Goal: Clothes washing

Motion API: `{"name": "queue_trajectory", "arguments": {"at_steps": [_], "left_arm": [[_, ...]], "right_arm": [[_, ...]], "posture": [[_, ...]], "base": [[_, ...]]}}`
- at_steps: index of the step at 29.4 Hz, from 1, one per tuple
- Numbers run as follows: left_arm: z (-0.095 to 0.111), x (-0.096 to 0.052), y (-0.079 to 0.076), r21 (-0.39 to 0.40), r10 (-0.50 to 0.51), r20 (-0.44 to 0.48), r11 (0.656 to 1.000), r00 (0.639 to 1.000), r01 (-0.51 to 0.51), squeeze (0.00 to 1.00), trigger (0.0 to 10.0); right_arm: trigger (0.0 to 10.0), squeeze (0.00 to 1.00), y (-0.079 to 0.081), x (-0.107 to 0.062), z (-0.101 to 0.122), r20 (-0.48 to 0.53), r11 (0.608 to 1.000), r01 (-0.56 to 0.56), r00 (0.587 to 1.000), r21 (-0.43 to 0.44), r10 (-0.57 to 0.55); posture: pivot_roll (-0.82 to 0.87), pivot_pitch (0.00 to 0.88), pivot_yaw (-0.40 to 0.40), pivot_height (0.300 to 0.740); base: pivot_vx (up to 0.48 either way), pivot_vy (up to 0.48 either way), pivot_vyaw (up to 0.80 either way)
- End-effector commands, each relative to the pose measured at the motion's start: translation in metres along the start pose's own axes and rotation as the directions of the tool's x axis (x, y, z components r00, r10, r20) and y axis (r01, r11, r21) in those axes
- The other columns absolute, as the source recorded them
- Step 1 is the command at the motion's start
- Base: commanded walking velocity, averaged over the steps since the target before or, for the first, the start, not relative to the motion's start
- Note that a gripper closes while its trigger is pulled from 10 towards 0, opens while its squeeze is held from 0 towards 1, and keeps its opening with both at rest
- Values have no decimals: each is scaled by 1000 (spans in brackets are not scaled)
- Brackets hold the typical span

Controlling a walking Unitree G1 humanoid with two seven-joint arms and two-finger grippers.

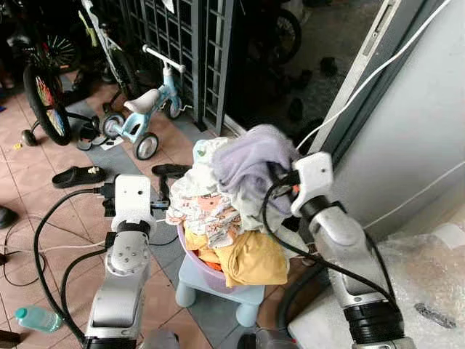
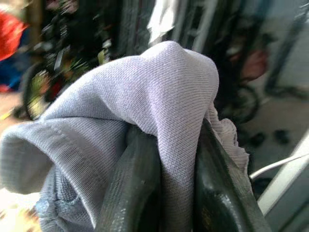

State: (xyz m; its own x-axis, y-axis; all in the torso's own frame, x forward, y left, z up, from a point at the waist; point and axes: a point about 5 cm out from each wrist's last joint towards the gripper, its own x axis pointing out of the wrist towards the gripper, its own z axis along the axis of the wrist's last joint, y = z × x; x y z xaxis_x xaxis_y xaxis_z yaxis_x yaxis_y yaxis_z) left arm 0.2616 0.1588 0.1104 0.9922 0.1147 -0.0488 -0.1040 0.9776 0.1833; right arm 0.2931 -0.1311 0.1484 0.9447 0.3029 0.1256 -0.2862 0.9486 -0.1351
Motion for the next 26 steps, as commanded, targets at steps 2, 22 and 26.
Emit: {"name": "queue_trajectory", "arguments": {"at_steps": [2, 22, 26], "left_arm": [[-1, 5, -1, -15, -3, -8, 1000, 1000, 2, 0, 10000], [0, 9, -4, -20, -9, 9, 1000, 1000, 9, 0, 10000], [0, 10, -4, -21, -10, 11, 1000, 1000, 10, 0, 10000]], "right_arm": [[745, 0, -7, 3, 11, 37, 998, 57, 998, 5, -57], [10000, 0, 1, 10, 6, -2, 999, 35, 999, -6, -35], [10000, 0, 2, 11, 6, 1, 1000, 27, 1000, -10, -27]], "posture": [[8, 0, -34, 740], [14, 0, -33, 740], [14, 0, -33, 740]], "base": [[0, 0, 0], [0, -145, -323], [0, -274, 0]]}}
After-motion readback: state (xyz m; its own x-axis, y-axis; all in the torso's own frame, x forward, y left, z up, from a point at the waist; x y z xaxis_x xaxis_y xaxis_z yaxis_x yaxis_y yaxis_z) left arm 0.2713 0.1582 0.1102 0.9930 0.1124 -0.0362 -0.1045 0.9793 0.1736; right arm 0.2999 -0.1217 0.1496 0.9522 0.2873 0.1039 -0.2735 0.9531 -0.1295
